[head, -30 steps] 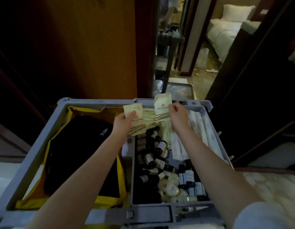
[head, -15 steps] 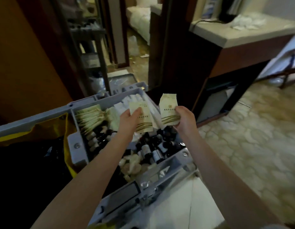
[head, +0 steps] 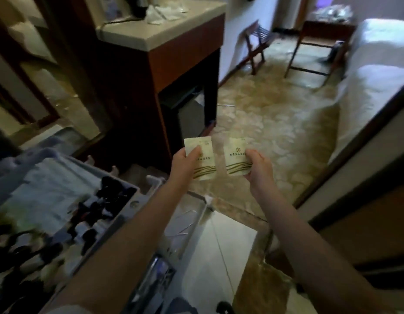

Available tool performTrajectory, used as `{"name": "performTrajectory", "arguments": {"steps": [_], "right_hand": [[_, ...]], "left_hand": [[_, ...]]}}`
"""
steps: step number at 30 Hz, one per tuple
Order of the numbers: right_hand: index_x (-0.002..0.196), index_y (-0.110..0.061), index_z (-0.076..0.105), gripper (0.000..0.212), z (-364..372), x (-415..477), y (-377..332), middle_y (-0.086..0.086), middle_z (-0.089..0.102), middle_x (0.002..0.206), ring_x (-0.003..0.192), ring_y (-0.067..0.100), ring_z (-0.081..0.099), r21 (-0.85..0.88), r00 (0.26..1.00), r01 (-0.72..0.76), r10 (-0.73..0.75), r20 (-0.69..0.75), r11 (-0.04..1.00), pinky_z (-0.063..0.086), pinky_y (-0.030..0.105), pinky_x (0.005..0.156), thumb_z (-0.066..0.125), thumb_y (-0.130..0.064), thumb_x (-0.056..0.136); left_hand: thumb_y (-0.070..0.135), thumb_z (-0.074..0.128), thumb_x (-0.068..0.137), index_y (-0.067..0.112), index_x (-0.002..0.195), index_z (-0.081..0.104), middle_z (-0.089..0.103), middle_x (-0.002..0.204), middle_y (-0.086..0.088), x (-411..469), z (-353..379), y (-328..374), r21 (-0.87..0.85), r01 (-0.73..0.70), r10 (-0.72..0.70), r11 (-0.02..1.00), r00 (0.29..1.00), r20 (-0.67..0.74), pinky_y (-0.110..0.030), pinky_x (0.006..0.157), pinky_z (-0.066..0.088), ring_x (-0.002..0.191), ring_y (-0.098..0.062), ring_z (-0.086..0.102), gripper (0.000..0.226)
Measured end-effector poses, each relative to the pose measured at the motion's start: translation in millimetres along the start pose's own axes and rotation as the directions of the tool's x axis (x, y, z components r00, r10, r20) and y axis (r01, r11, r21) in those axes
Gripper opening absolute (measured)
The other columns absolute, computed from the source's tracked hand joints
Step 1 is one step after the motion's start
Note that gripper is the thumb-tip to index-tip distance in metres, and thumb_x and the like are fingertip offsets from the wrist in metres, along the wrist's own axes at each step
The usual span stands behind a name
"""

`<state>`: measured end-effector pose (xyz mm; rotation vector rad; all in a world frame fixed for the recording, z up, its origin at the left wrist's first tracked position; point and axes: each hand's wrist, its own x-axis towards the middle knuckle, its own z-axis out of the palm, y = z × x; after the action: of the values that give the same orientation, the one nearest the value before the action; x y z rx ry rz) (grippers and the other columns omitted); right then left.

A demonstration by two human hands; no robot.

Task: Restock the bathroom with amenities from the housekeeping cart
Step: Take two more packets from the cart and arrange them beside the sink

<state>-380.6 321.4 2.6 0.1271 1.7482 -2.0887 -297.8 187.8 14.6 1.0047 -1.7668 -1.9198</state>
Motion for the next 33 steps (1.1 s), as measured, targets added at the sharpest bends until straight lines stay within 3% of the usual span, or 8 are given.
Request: {"name": "performTrajectory", "arguments": {"steps": [3,7,12,17,21,24,26,33], "right_hand": [[0.068,-0.018,0.052,0.025,-47.2,-2.8,-5.6,0.001,0.052,0.068,0.064,0.014,0.051,0.025,0.992,0.034,-0.031,-0.124,0.999,0.04,0.028,0.06,0.049,-0.012,0.092],[0.069,-0.018,0.054,0.023,-102.1,-17.2,-5.7,-0.001,0.054,0.069,0.068,0.015,0.052,0.042,0.947,0.078,-0.061,-0.314,0.996,0.037,0.03,0.061,0.049,-0.015,0.091],[0.079,-0.014,0.057,0.021,-154.9,-53.0,0.1,0.0,0.06,0.075,0.069,0.012,0.057,0.125,0.847,0.139,-0.053,-0.529,0.982,0.045,0.023,0.06,0.045,-0.017,0.096],[0.077,-0.013,0.055,0.02,-201.3,-102.8,11.8,0.001,0.058,0.073,0.066,0.013,0.055,0.128,0.613,0.231,-0.042,-0.789,0.964,0.046,0.024,0.06,0.047,-0.017,0.094],[0.067,-0.017,0.051,0.025,-248.1,-156.0,22.8,0.002,0.053,0.067,0.062,0.015,0.05,0.166,0.417,0.31,0.023,-0.909,0.936,0.041,0.025,0.056,0.048,-0.014,0.092],[0.065,-0.019,0.049,0.021,-288.7,-199.4,28.8,0.004,0.049,0.07,0.07,0.022,0.047,0.168,0.265,0.369,0.069,-0.962,0.914,0.035,0.03,0.061,0.051,-0.017,0.086],[0.066,-0.018,0.048,0.021,-317.8,-229.0,30.5,0.004,0.047,0.069,0.065,0.02,0.046,0.177,0.176,0.433,0.11,-0.978,0.884,0.034,0.027,0.058,0.049,-0.014,0.087],[0.067,-0.014,0.047,0.025,-446.7,-321.7,37.1,0.002,0.047,0.068,0.063,0.015,0.046,0.083,-0.053,0.51,0.127,-0.99,0.856,0.039,0.029,0.056,0.043,-0.009,0.091]], "left_hand": [[0.022,0.055,0.092,0.01,0.105,0.063,0.068,0.092,-0.01,-0.8,49.8,-3.4,0.011,0.014,-0.015,1.0,0.99,0.141,-0.044,0.081,0.056,0.086,-0.028,0.067,0.02],[0.022,0.056,0.092,0.02,0.088,0.062,0.068,0.086,-0.006,-6.1,108.4,-8.4,0.063,0.033,-0.051,0.998,0.945,0.324,-0.043,0.08,0.056,0.083,-0.028,0.066,0.007],[0.025,0.058,0.091,0.022,0.083,0.061,0.068,0.083,-0.003,-23.9,165.8,-19.3,0.153,0.013,-0.097,0.988,0.824,0.558,-0.04,0.077,0.056,0.077,-0.022,0.067,0.009],[0.025,0.056,0.092,0.019,0.091,0.061,0.069,0.082,0.0,-65.8,216.5,-40.3,0.223,-0.014,-0.166,0.975,0.622,0.766,-0.033,0.064,0.057,0.072,-0.017,0.068,0.008],[0.03,0.057,0.091,0.017,0.104,0.059,0.07,0.096,-0.004,-121.9,258.2,-63.3,0.322,-0.072,-0.261,0.944,0.432,0.863,-0.04,0.08,0.056,0.087,-0.02,0.068,0.018],[0.03,0.056,0.092,0.018,0.106,0.059,0.068,0.092,0.0,-176.3,291.6,-78.3,0.35,-0.145,-0.306,0.926,0.258,0.917,-0.033,0.072,0.055,0.085,-0.016,0.066,0.019],[0.03,0.055,0.092,0.017,0.106,0.059,0.068,0.092,0.0,-217.4,315.6,-87.6,0.349,-0.19,-0.322,0.918,0.159,0.933,-0.032,0.069,0.055,0.084,-0.017,0.066,0.02],[0.02,0.055,0.093,0.019,0.086,0.059,0.066,0.085,-0.001,-374.0,415.4,-122.2,0.293,-0.256,-0.316,0.921,-0.056,0.947,-0.034,0.077,0.053,0.084,-0.023,0.064,0.008]]}}
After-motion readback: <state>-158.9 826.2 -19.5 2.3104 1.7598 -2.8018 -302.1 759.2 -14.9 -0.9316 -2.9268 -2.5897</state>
